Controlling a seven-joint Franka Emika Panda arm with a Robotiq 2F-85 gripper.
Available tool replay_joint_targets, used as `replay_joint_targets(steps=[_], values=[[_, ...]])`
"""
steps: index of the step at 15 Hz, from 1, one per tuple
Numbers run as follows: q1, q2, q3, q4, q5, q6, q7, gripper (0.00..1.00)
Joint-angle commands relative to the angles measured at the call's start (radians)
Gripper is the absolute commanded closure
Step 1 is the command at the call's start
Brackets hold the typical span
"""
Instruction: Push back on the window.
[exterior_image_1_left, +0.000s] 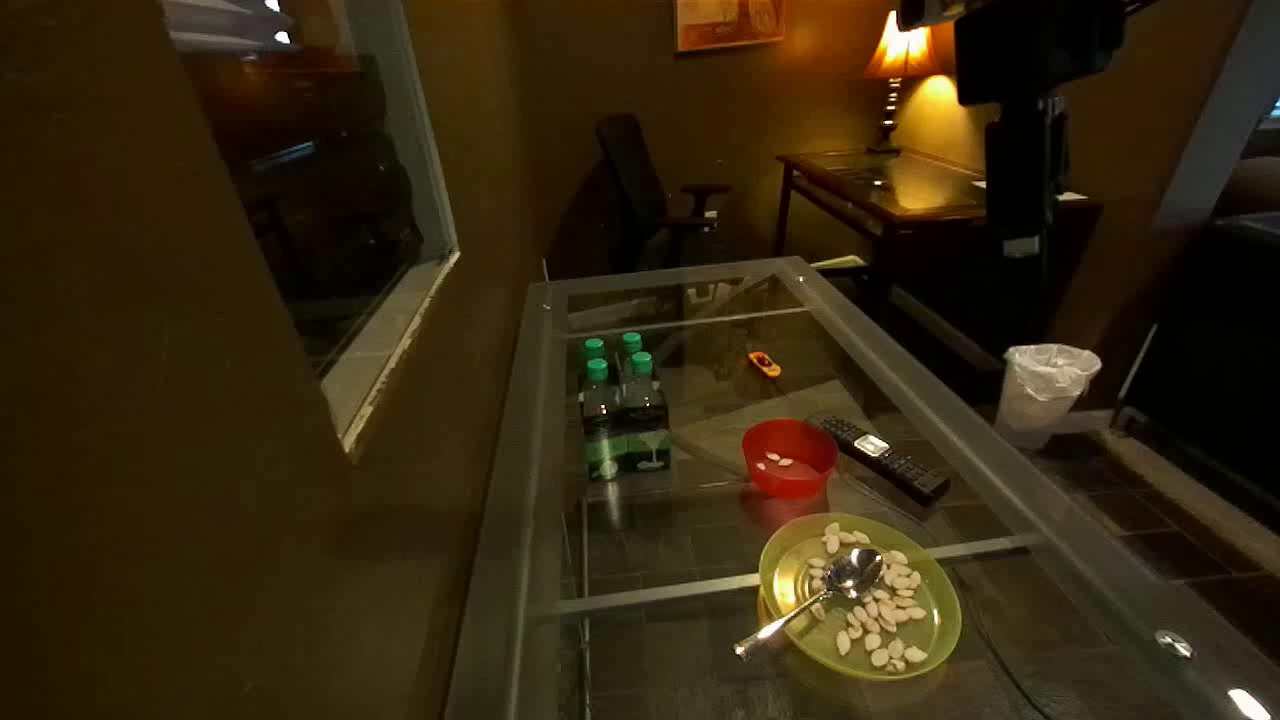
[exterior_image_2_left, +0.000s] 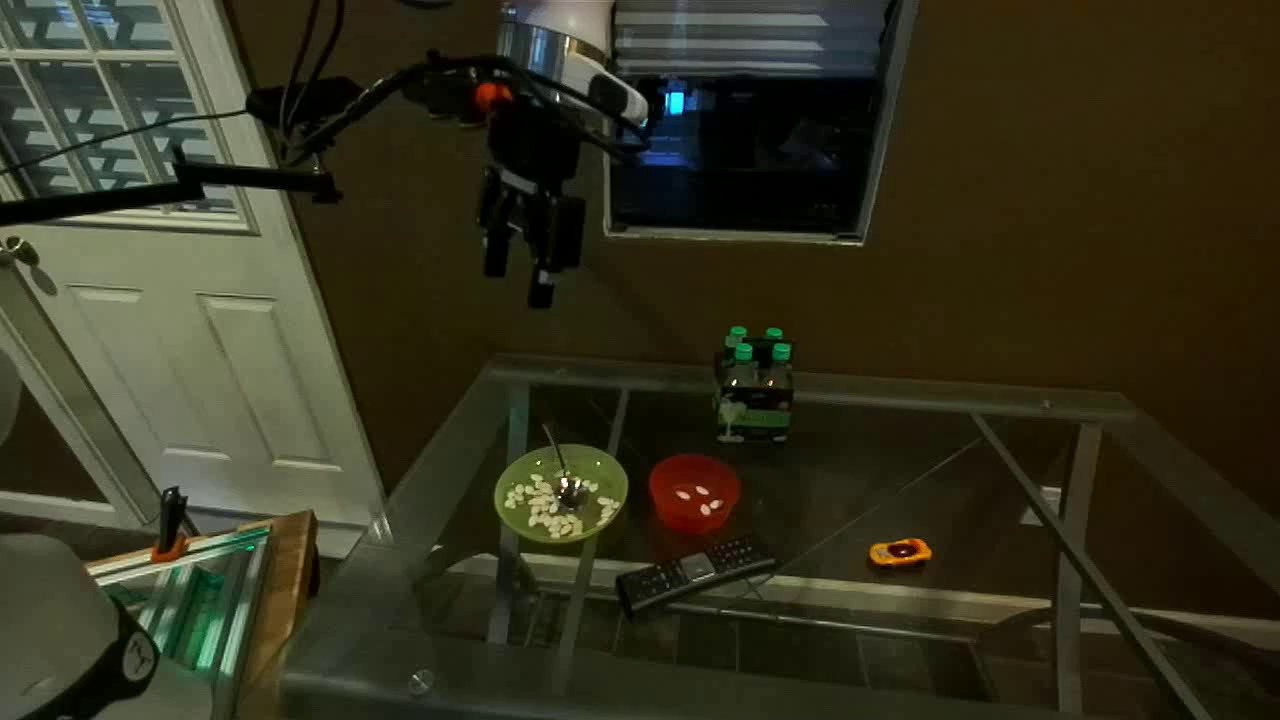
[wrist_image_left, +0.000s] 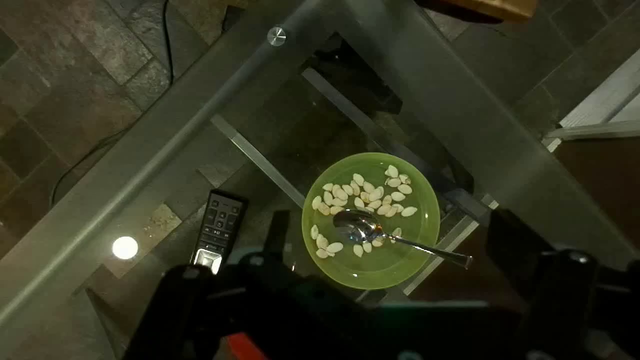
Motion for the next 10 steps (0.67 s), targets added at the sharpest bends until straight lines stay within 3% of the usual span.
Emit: replay_joint_targets(steps=[1,4,9,10], values=[[0.002,0.001,-0.002,0.002,0.0,-0.003,0.001,0.0],[0.002,0.046,-0.005,0.058,0.005,0.037,-0.023,0.0],[-0.005,0.202,-0.014,0.284,0.07,0.247,0.014,0.0],[-0.003,0.24,-0.013,0.332,0.101,0.284,0.016,0.25]])
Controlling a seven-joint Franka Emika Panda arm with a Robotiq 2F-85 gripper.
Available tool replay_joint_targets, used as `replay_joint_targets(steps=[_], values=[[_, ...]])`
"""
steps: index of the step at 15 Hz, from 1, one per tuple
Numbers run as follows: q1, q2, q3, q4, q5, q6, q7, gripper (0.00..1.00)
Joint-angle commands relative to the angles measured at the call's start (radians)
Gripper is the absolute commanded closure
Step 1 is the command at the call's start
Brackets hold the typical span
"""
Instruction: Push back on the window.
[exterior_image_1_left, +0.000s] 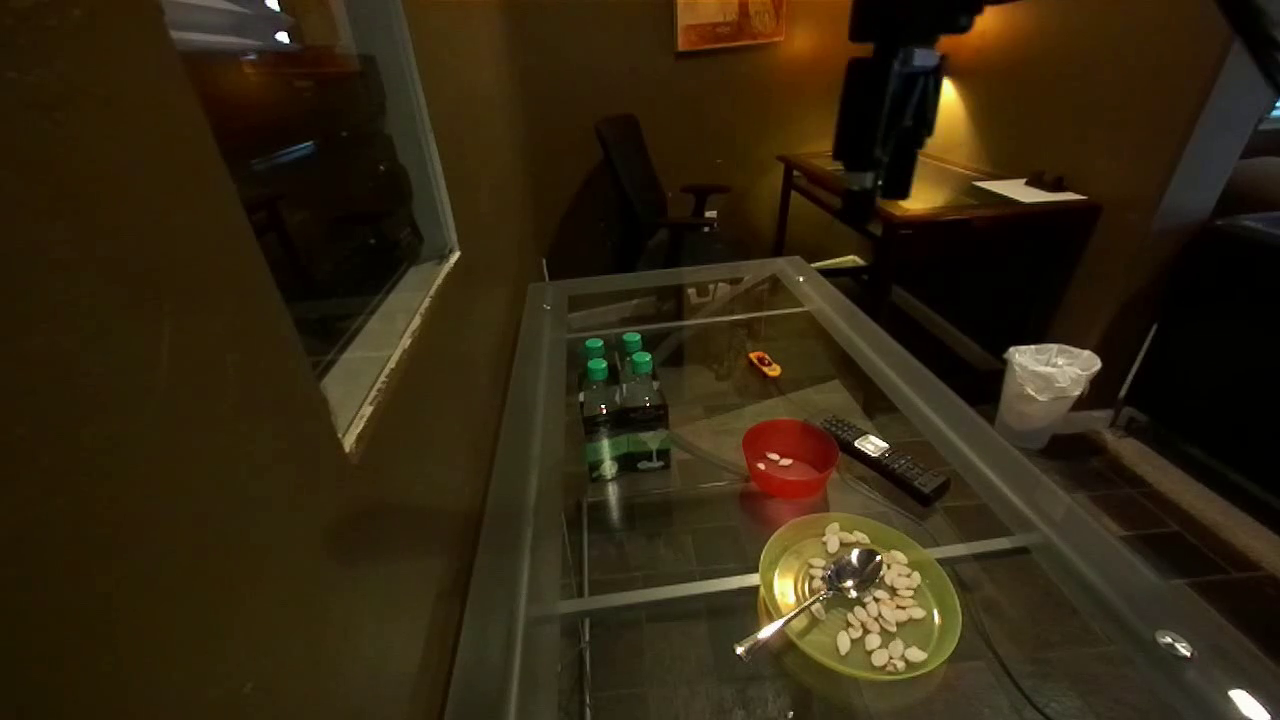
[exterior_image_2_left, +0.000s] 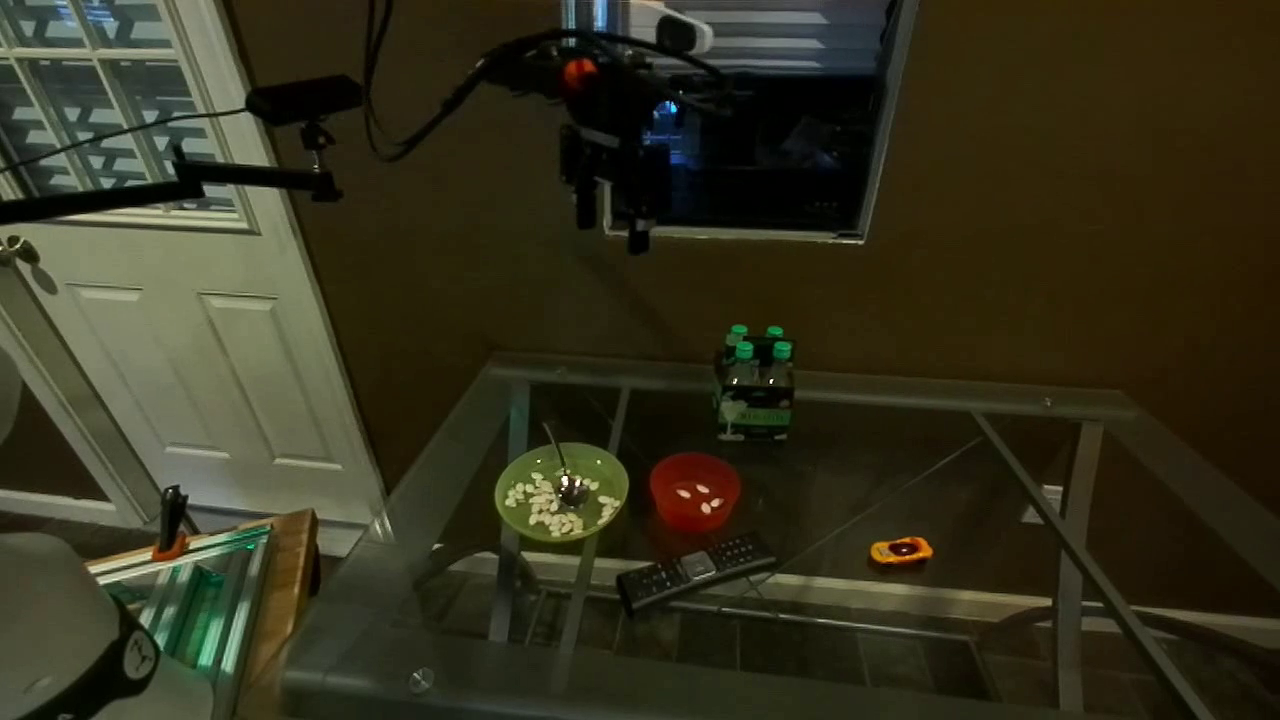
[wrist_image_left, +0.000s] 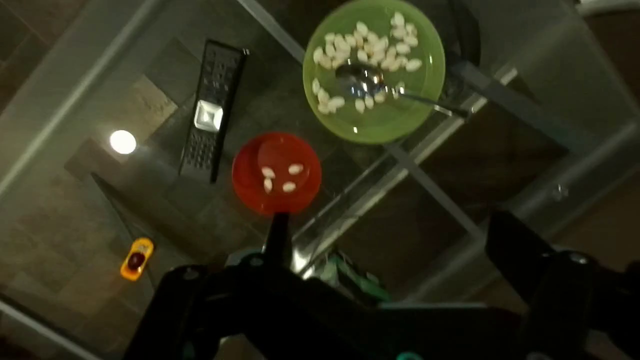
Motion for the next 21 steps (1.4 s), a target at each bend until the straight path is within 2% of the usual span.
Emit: replay_joint_targets(steps=[1,6,11,12,13,15,17,18,19,21], values=[[0.002,0.163,-0.006,0.214,0.125,0.085,0.017,0.27],[0.029,0.317,0.046,0.382,0.334,0.233,0.053,0.63],[0.043,0.415,0.128,0.469,0.56,0.344,0.029,0.98],[0.044,0.431,0.147,0.485,0.605,0.36,0.02,0.99],[0.042,0.382,0.12,0.422,0.526,0.337,0.032,0.87],[0.05,0.406,0.139,0.448,0.566,0.354,0.031,0.98],[0.05,0.415,0.142,0.46,0.57,0.354,0.031,1.0],[0.042,0.43,0.163,0.47,0.635,0.39,-0.008,1.0],[0.05,0.434,0.162,0.472,0.628,0.393,-0.008,1.0],[0.05,0.446,0.197,0.474,0.731,0.489,-0.083,1.0]])
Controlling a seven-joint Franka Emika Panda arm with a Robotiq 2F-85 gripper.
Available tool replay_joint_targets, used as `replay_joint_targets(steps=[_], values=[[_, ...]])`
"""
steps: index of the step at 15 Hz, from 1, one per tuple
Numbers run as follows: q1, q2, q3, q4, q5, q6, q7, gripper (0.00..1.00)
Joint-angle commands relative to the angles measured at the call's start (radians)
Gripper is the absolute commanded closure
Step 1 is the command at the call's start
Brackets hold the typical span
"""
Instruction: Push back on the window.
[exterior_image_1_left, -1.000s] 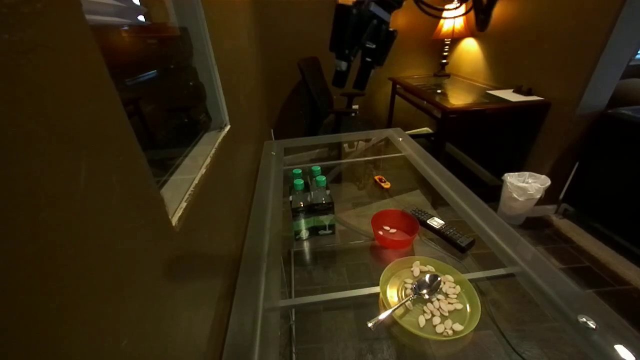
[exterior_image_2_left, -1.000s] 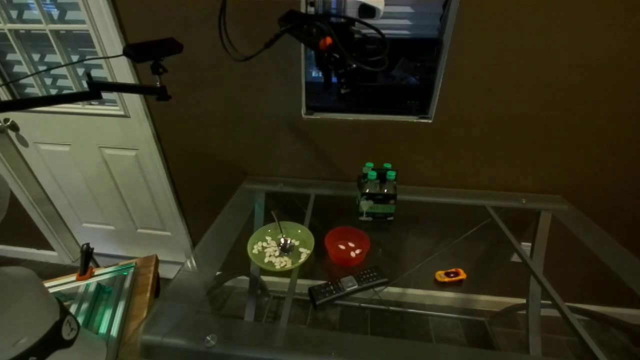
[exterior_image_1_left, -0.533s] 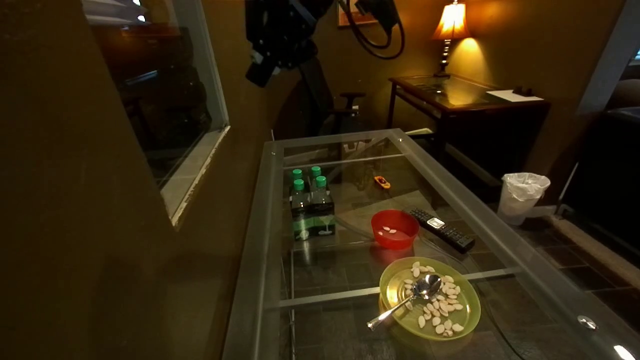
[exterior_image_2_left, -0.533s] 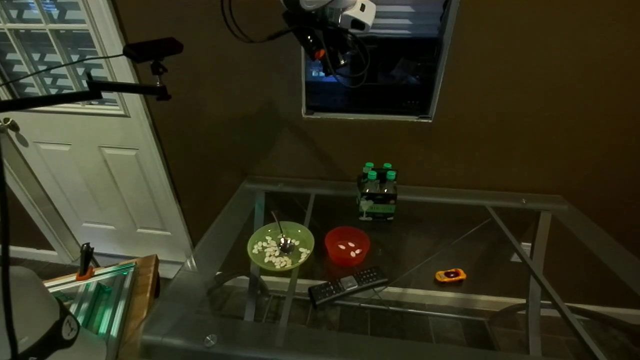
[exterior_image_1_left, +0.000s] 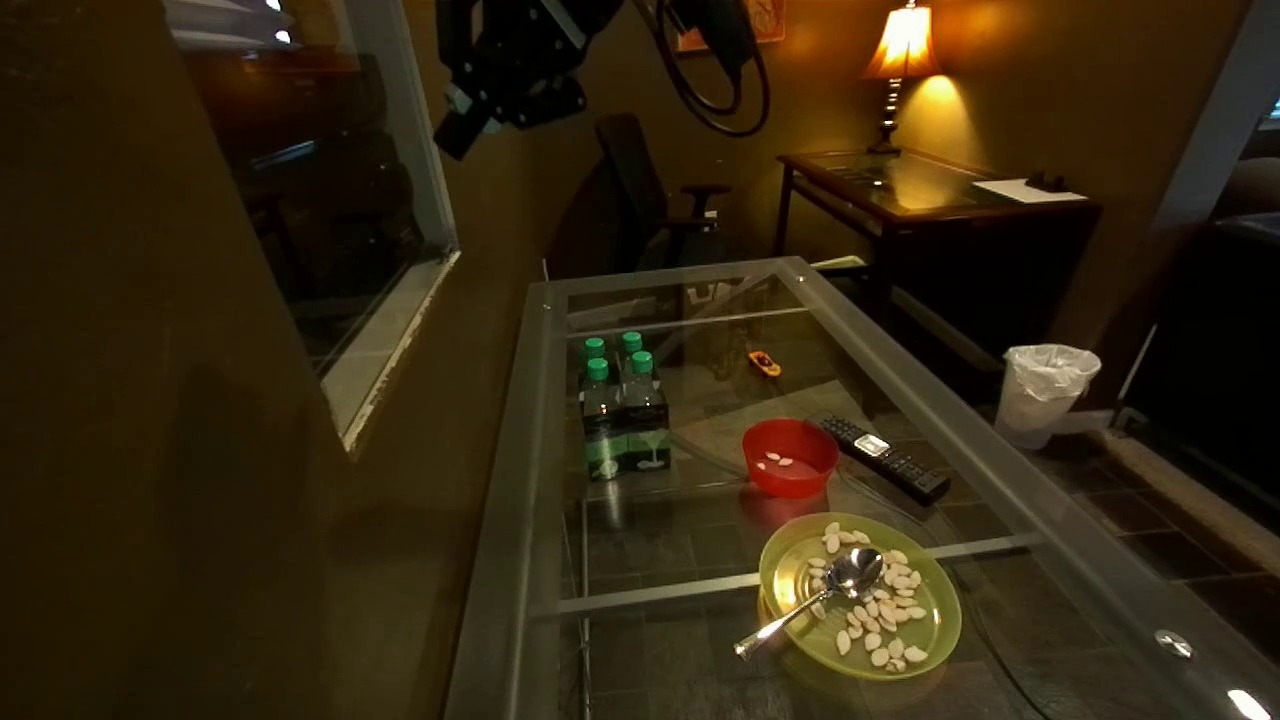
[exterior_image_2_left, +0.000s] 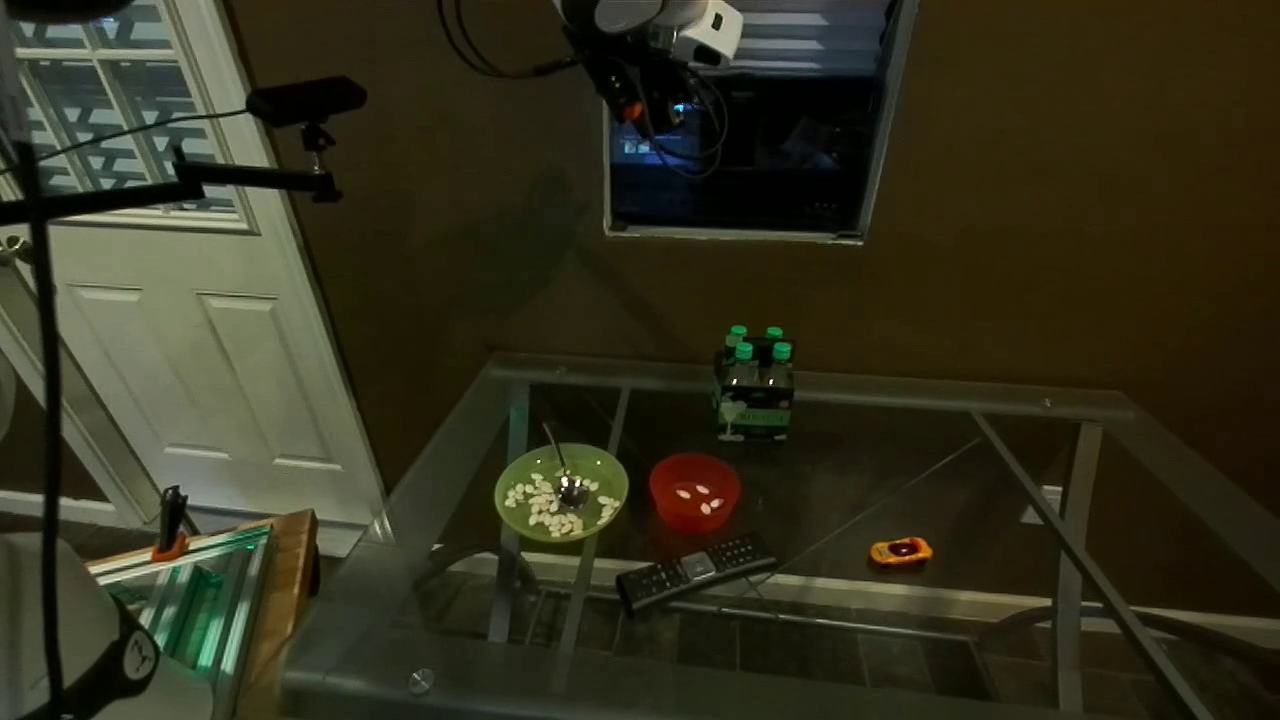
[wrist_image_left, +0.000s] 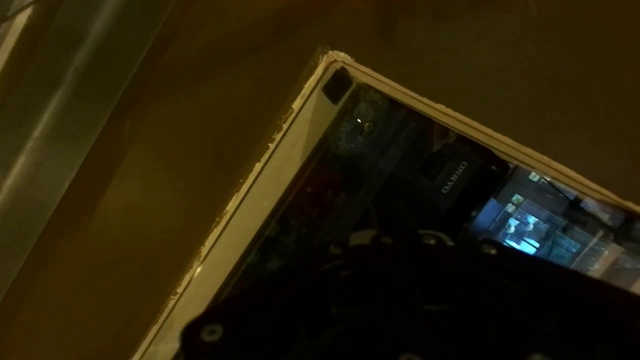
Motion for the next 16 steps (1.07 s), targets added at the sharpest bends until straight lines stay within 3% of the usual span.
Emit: replay_joint_targets(steps=[1,4,7,12,16], values=[[0.009,0.029,0.049,0.019,0.148,0.142,-0.123,1.0],[-0.009,0.04,0.114,0.013,0.297,0.275,-0.261,1.0],[-0.039,0.074,0.185,0.036,0.501,0.325,-0.441,1.0],[-0.091,0.118,0.258,0.065,0.786,0.275,-0.717,1.0],[-0.118,0.123,0.276,0.038,0.889,0.195,-0.741,1.0]])
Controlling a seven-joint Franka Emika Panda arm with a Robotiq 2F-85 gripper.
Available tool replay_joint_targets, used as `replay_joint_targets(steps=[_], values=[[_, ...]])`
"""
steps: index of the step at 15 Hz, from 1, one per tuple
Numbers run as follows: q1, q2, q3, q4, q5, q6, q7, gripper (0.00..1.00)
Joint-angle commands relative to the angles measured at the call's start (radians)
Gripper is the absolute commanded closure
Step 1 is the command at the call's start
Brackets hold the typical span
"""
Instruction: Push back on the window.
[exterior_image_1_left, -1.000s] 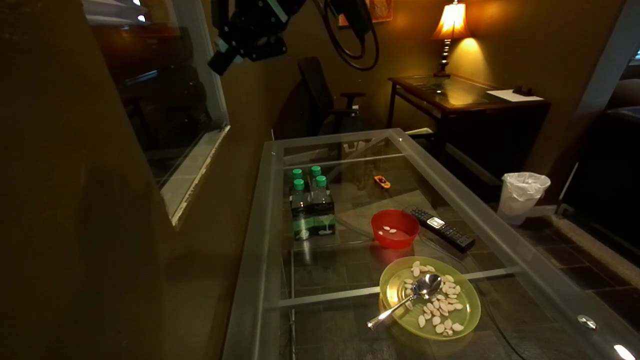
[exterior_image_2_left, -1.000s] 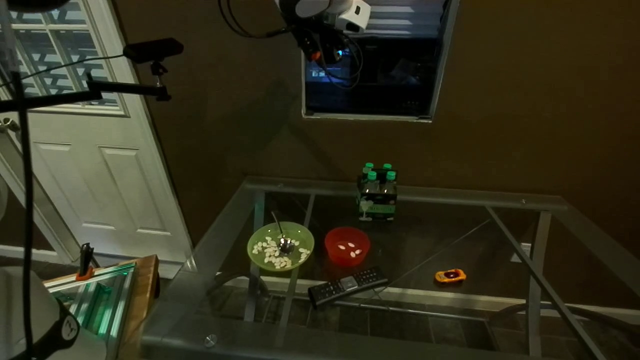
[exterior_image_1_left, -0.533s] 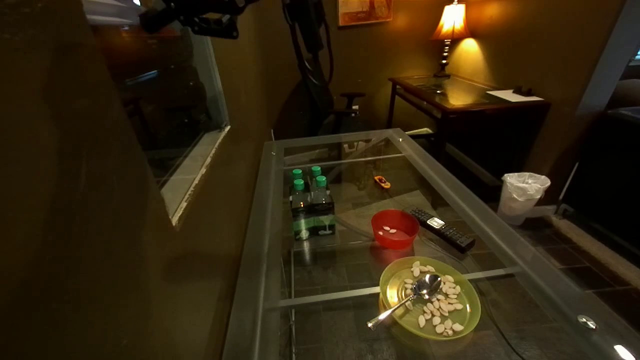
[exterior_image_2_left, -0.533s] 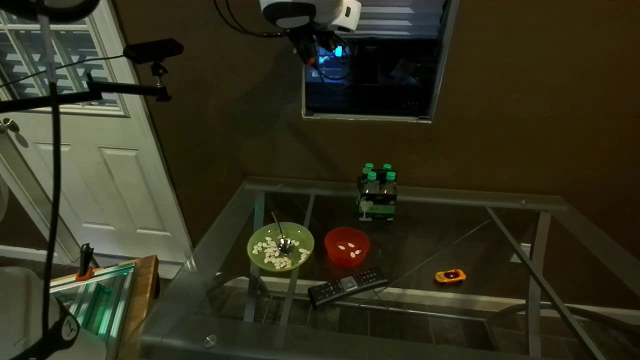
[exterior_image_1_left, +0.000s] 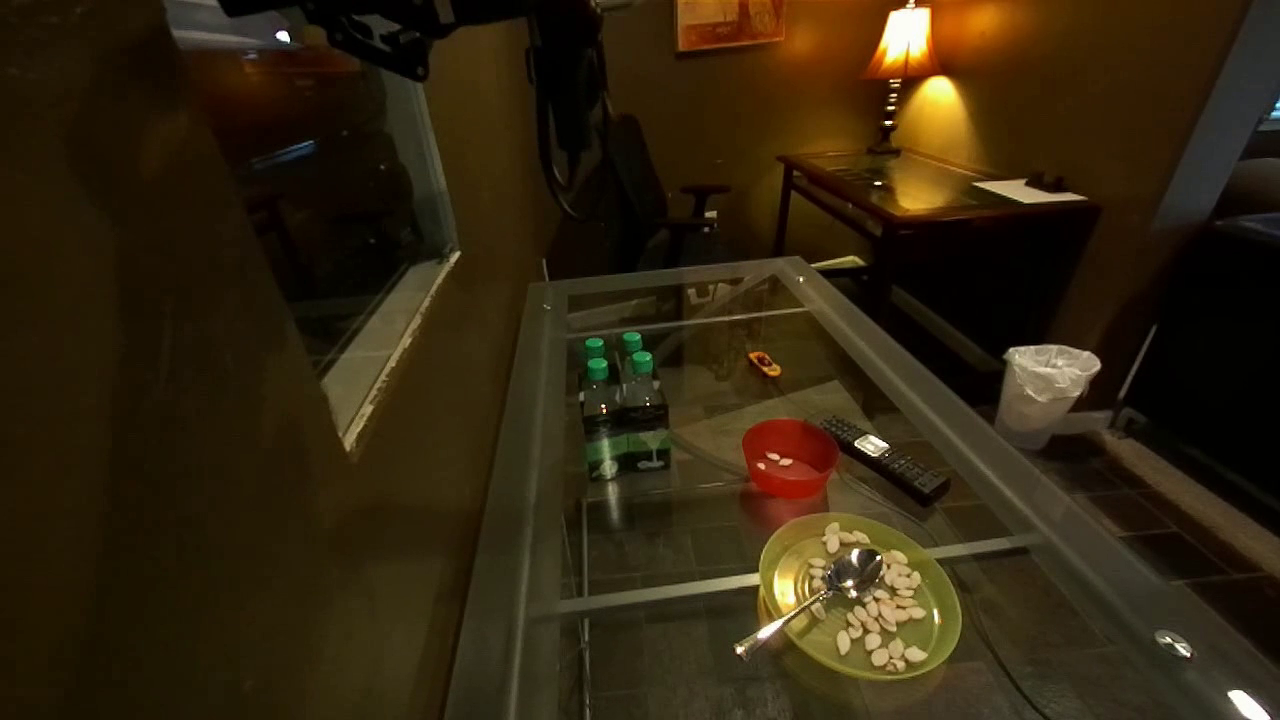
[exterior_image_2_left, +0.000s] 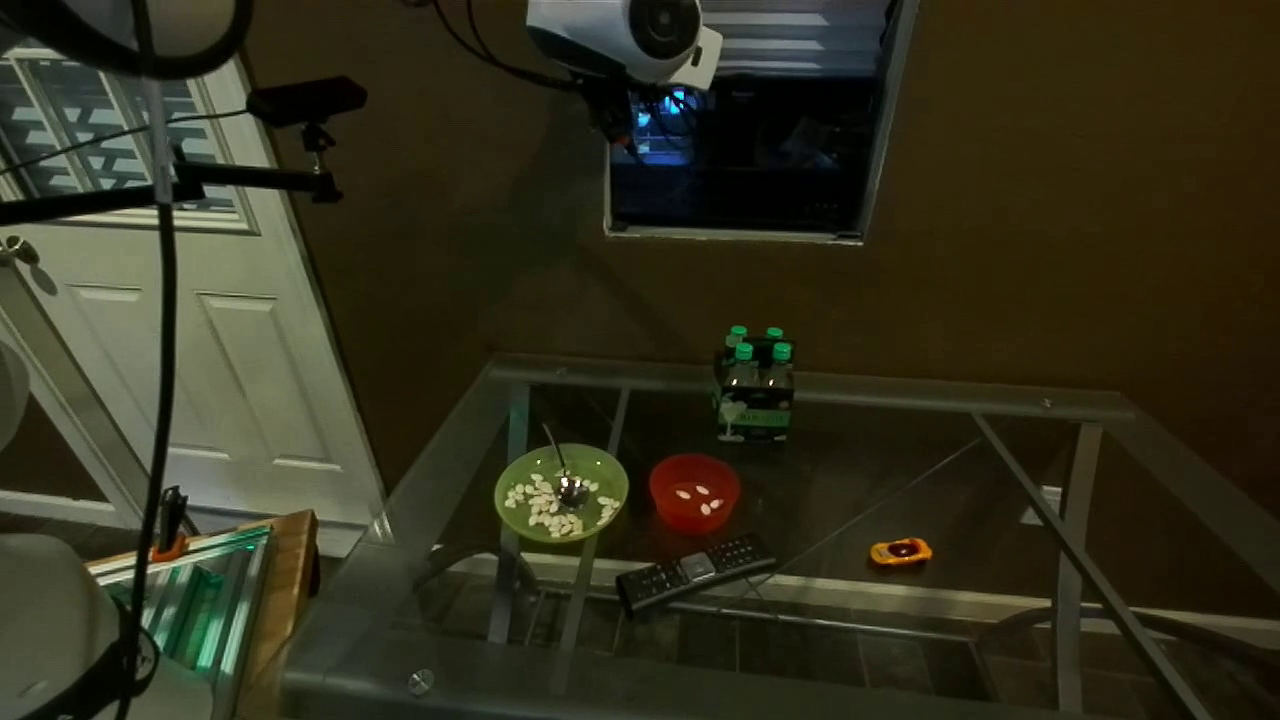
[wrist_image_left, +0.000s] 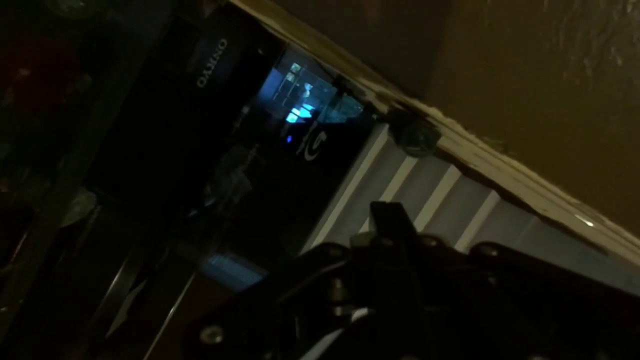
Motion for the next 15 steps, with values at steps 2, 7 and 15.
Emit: replay_joint_targets(steps=[2,7,15], values=[[-0.033,0.028,0.032,0.008,0.1,-0.109,-0.012,1.0],[0.099,0.009,-0.151,0.0,0.184,-0.218,0.04,1.0],[0.181,0.056,-0.23,0.063,0.164,-0.217,0.087,1.0]])
